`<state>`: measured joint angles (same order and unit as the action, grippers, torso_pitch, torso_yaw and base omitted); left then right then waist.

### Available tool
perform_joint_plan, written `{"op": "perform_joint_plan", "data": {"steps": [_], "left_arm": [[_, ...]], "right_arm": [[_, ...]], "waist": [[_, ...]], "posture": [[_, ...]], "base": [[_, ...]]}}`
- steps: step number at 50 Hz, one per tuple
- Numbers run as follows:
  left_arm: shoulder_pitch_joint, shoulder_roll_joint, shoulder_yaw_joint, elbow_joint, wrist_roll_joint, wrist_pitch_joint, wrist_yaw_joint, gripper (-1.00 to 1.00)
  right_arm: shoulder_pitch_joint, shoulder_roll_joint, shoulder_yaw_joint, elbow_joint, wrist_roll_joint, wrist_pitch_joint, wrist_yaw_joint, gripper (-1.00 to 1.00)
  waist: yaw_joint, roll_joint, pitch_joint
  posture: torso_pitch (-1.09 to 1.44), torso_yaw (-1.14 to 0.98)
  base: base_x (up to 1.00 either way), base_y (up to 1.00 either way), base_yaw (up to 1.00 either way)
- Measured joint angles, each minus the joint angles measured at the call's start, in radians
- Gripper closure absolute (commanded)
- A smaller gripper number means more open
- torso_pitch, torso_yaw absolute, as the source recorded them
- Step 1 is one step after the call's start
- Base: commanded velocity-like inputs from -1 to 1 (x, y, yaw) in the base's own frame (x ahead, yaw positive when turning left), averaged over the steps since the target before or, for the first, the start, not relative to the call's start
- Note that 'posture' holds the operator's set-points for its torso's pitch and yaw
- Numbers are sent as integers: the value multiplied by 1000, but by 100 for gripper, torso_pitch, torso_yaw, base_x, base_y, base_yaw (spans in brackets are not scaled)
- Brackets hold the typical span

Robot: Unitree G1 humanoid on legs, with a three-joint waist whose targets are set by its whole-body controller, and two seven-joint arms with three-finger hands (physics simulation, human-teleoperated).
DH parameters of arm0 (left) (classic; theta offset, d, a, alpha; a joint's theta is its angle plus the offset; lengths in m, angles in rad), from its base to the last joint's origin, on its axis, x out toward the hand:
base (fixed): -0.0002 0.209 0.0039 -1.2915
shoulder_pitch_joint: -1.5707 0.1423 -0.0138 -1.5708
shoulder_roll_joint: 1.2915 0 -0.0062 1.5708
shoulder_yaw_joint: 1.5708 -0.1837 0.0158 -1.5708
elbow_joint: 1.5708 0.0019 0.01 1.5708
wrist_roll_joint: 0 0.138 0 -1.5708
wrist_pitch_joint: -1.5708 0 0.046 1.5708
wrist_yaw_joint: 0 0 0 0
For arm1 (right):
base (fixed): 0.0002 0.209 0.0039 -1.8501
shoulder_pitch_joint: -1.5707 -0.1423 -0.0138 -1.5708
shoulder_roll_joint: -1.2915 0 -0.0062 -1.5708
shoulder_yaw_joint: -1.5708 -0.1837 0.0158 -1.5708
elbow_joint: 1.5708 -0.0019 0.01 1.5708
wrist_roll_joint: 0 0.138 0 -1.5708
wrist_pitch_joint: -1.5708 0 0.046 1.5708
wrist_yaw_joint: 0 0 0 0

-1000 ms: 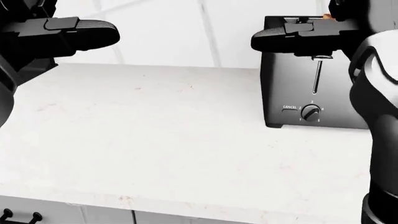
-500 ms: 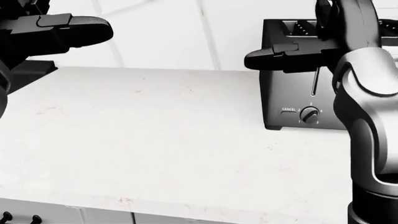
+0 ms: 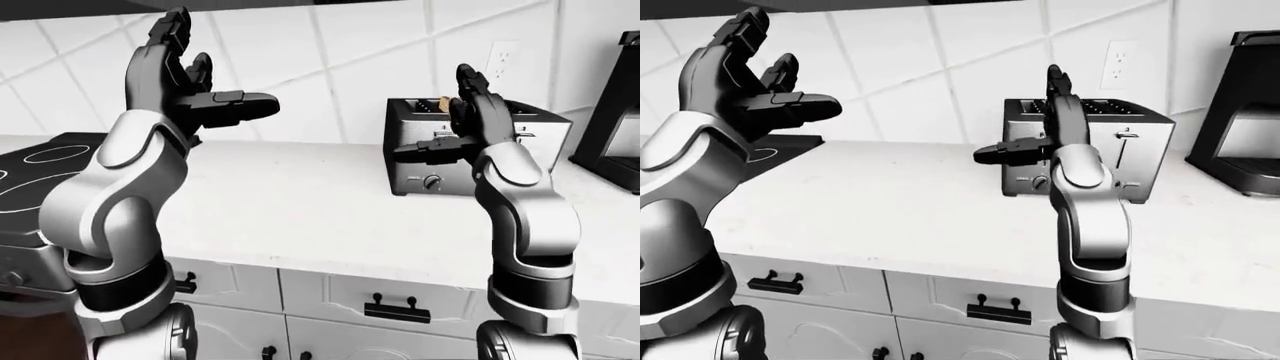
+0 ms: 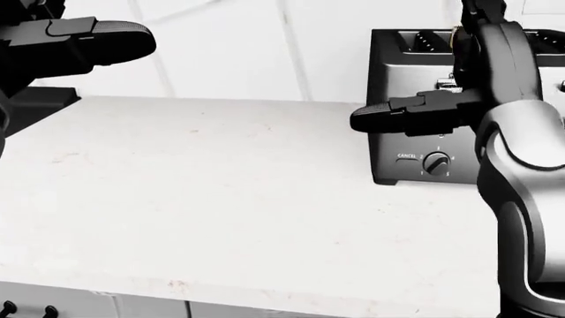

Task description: Push down the lever of the toaster to turn it on.

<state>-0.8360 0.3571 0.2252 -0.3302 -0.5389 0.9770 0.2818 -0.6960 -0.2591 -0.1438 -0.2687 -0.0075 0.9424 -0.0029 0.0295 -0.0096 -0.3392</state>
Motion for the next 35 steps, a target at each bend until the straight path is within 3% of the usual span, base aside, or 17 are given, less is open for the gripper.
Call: {"op": "perform_joint_plan", "data": {"steps": [24, 35], "left_arm": [[0, -1, -2, 3, 0, -5, -2, -100], [-2, 1, -2, 7, -3, -7, -1, -100]], "right_arm": [[-62, -2, -12, 298, 16, -170, -28, -100], [-128, -19, -15, 546, 46, -332, -48, -100]], "waist": [[-3, 6, 1], [-4, 7, -1]], "posture": [[-51, 0], [-51, 0]], "base": [[0, 0, 0], [0, 0, 0]]}}
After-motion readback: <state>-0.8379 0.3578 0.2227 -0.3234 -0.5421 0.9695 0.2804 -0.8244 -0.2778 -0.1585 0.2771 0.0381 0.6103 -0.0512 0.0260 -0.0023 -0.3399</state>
